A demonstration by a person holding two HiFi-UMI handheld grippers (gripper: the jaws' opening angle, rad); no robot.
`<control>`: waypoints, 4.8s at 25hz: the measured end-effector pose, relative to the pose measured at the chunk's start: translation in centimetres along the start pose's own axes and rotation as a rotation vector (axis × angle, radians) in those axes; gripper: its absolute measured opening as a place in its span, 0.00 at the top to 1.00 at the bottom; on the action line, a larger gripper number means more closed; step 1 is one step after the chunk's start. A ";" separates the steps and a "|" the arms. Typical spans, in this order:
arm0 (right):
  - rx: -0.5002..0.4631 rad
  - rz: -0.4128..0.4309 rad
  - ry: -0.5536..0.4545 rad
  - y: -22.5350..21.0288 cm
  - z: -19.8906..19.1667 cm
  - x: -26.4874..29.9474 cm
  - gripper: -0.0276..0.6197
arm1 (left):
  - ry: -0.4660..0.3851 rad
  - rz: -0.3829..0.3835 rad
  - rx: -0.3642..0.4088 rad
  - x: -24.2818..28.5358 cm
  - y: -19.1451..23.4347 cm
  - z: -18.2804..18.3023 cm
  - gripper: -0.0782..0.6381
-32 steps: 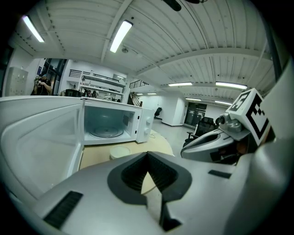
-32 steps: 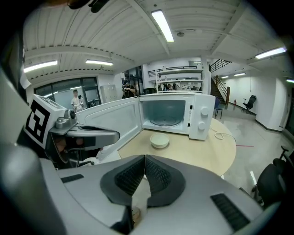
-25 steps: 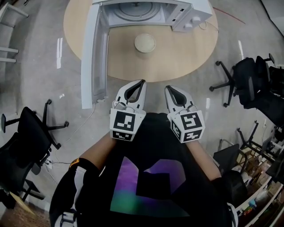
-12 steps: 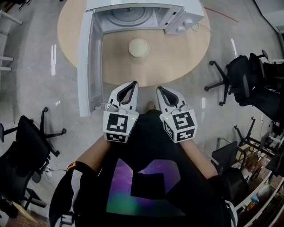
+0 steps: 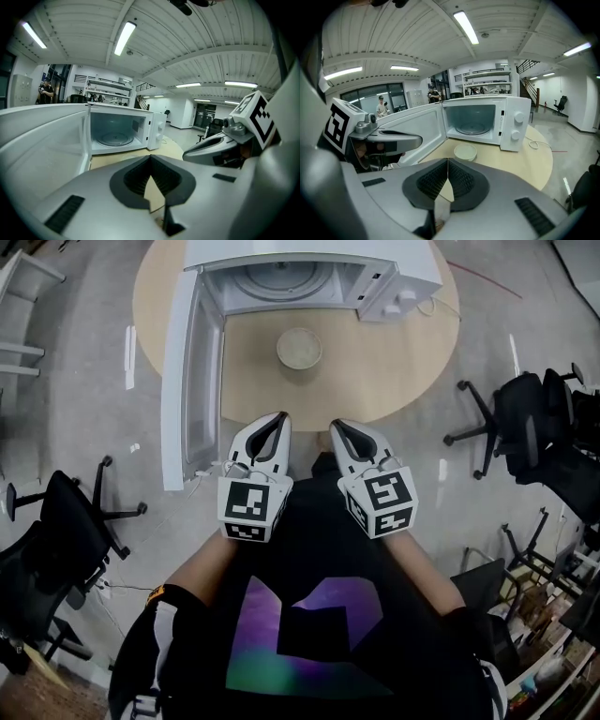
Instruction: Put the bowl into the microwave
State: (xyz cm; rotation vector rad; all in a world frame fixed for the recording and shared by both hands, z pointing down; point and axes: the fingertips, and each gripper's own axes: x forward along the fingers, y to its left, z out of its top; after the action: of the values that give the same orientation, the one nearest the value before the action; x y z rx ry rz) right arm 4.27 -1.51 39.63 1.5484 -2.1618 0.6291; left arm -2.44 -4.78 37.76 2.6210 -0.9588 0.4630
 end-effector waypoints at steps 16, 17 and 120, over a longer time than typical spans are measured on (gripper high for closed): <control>-0.028 0.209 -0.016 -4.7 2.7 3.2 0.93 | 0.040 0.186 -0.006 4.5 0.0 1.9 0.83; -0.028 0.217 -0.017 -5.0 2.7 3.4 0.93 | 0.042 0.193 -0.004 4.8 0.0 2.0 0.83; 0.067 0.277 0.302 -11.5 3.7 16.9 0.93 | 0.106 0.214 -0.123 15.0 11.3 3.8 0.83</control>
State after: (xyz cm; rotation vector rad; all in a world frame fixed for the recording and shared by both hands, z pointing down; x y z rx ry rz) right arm 9.83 -19.90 47.58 1.1060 -2.1507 0.9652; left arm 1.68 -22.98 42.34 2.3709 -1.1984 0.5688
